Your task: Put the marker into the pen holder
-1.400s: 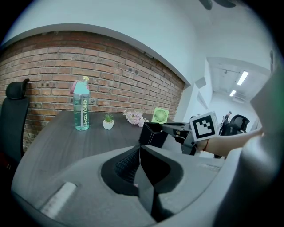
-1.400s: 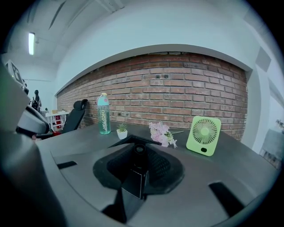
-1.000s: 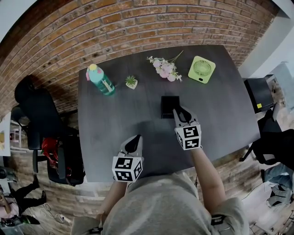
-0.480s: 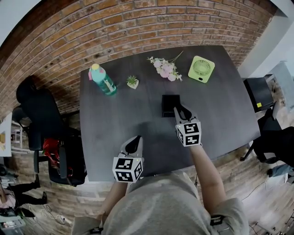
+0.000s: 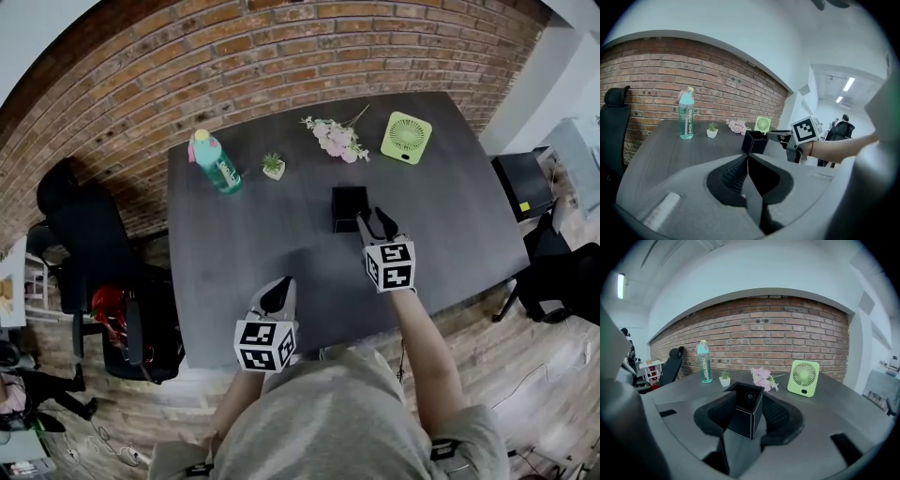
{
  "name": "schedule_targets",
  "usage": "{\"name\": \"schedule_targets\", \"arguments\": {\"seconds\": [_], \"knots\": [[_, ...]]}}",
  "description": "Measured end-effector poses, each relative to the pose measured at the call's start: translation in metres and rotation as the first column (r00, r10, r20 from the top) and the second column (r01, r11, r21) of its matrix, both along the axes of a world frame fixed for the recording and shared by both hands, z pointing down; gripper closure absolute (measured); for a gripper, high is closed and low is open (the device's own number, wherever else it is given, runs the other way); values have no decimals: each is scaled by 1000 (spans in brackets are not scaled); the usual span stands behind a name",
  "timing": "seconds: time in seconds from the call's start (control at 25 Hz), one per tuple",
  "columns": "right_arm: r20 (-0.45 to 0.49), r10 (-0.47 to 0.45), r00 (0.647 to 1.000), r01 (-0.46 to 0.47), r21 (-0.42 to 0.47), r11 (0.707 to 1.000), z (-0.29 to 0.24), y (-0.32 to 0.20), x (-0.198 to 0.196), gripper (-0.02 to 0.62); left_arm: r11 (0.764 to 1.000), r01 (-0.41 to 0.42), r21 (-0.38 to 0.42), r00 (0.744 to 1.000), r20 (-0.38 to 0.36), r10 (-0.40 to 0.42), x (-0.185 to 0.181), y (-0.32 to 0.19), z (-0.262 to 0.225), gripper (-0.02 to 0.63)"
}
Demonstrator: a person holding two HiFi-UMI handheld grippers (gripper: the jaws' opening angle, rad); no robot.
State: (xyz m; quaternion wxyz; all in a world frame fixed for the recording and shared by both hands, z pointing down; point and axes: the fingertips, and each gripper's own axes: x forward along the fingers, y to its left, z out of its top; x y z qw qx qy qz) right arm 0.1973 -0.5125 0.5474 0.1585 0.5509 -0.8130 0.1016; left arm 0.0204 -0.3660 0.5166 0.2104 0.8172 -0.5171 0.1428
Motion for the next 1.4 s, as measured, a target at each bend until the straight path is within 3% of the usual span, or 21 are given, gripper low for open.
{"name": "schedule_targets", "arguments": {"seconds": [0.44,1.04,1.4], "knots": [[56,64,996,-68,82,994,-51,81,-10,437,998,-56,28,998,-2,56,-21,39,-10,586],[128,69,989,-91,178,980,-99,205,-63,445,987,-147,70,989,-12,148,-47,109,-16,586],[123,98,988,-121,198,973,-104,293,-92,558,980,-176,91,983,-27,179,-61,163,-17,586]]}}
